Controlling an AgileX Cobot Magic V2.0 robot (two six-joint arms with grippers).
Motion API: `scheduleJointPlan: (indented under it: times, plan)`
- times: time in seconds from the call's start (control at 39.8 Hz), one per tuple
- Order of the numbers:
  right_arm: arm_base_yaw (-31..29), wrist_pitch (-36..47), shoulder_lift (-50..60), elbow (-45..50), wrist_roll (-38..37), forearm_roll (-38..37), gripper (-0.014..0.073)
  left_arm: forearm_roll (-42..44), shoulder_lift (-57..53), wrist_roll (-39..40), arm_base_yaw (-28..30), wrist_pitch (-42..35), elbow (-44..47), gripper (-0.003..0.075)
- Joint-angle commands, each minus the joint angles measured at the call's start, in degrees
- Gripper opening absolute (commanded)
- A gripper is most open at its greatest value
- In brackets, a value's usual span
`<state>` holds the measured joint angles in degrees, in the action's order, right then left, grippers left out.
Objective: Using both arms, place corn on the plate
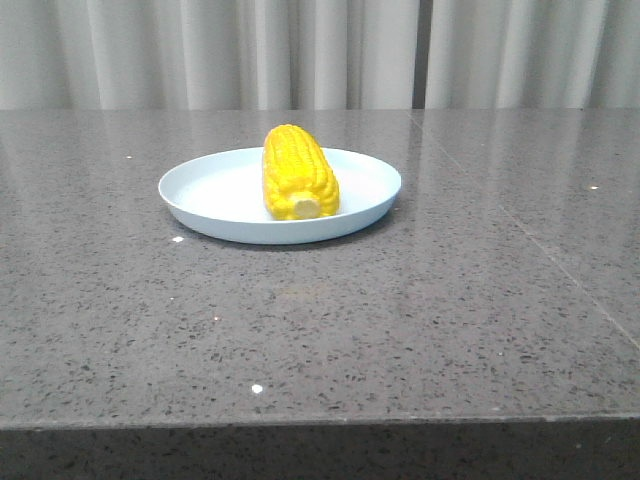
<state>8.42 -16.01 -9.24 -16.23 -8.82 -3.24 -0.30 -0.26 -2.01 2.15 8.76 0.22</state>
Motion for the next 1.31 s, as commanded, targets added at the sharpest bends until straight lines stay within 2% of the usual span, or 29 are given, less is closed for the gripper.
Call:
scheduleJointPlan:
  times: [0.0, 0.18, 0.4, 0.63, 1.28]
  plan:
    - [-1.8, 5.0, -0.3, 0.3, 0.6, -0.8, -0.0069, -0.5, -1.2, 0.3, 0.1, -4.8, 0.3, -0.002]
    - [-7.1, 8.9, 3.5, 7.4, 0.6, -0.8, -0.0069, -0.5, -1.2, 0.3, 0.1, -4.8, 0.3, -0.002]
    - [-8.4, 12.8, 8.7, 17.6, 0.6, 1.4, -0.0069, -0.5, -1.2, 0.3, 0.1, -4.8, 0.3, -0.002]
    - [-8.4, 7.0, 10.8, 17.5, 0.6, 1.4, -0.0069, -0.5, -1.2, 0.3, 0.1, -4.8, 0.3, -0.002]
    - [-8.4, 6.8, 10.8, 17.5, 0.6, 1.4, -0.0069, -0.5, -1.2, 0.3, 0.1, -4.8, 0.3, -0.002]
